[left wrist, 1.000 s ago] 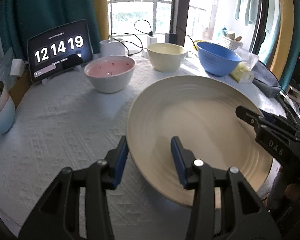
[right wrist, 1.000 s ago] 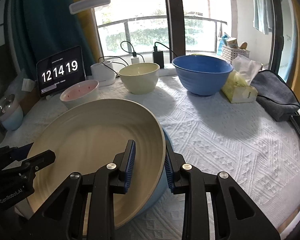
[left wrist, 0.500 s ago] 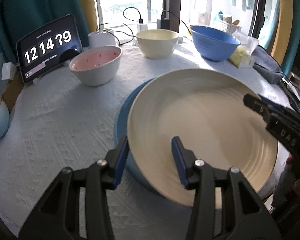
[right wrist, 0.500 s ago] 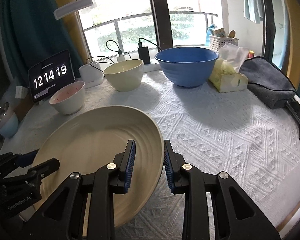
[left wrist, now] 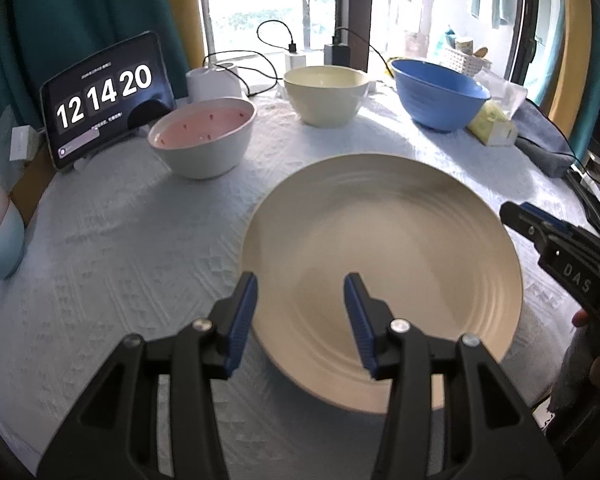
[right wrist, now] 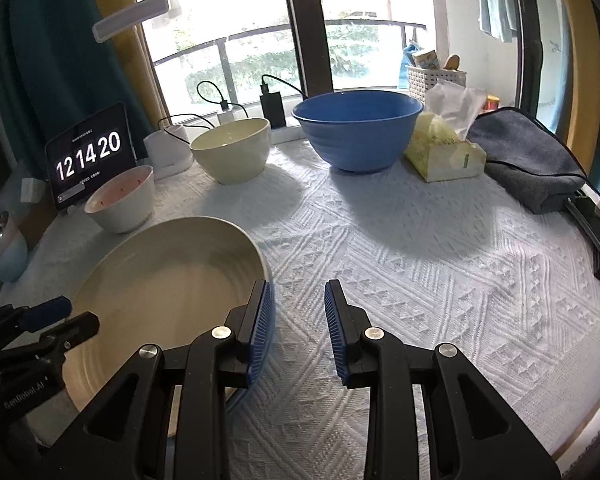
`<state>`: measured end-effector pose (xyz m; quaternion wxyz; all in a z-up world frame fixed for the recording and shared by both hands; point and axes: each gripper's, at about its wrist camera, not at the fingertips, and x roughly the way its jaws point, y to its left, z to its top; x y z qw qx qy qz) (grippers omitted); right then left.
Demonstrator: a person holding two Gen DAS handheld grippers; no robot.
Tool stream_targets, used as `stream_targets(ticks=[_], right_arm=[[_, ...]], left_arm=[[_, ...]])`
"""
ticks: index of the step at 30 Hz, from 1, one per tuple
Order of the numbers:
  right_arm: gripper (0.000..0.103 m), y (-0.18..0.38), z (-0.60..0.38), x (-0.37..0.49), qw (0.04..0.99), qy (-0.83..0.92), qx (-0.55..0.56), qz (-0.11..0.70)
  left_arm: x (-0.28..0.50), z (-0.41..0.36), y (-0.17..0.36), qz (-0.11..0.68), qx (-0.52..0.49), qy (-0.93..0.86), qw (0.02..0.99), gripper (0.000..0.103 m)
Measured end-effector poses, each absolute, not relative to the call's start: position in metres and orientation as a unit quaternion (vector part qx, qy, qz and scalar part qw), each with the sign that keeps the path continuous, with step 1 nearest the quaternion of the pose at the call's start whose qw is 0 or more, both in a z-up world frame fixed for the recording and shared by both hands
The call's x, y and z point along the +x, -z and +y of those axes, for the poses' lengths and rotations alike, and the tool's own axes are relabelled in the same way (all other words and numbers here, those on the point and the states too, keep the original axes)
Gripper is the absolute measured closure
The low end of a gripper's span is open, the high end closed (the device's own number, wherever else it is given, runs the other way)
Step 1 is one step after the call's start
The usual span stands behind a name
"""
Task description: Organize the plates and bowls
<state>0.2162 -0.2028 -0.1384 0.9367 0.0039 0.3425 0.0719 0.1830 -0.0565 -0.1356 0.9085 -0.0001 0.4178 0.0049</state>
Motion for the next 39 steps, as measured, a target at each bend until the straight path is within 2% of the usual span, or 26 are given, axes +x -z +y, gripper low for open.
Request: stream_targets(ticks=[19, 31, 34, 39], right_arm=[[0.072, 0.153, -0.205, 0.233, 0.926, -0.041, -0.002, 0.376], [0.072, 0.15, -0.202, 0.24, 0.922, -0.034, -0.013, 0.385], [0.065, 0.145, -0.201, 0.24, 0.924, -0.042, -0.011, 0.38], [0.064, 0.134, -0.199, 0.236, 0.928, -0.049, -0.014, 0.368]], left_arm=[[0.195, -0.066, 0.151, 0.434, 0.006, 0.024, 0.901, 0.056], [0.194, -0.051, 0.131, 0.41, -0.005, 0.007, 0.912, 0.056], [0.192, -0.049, 0.123, 0.4, -0.006, 0.004, 0.916, 0.056], [0.188, -0.053, 0.111, 0.384, -0.006, 0.005, 0.923, 0.056]])
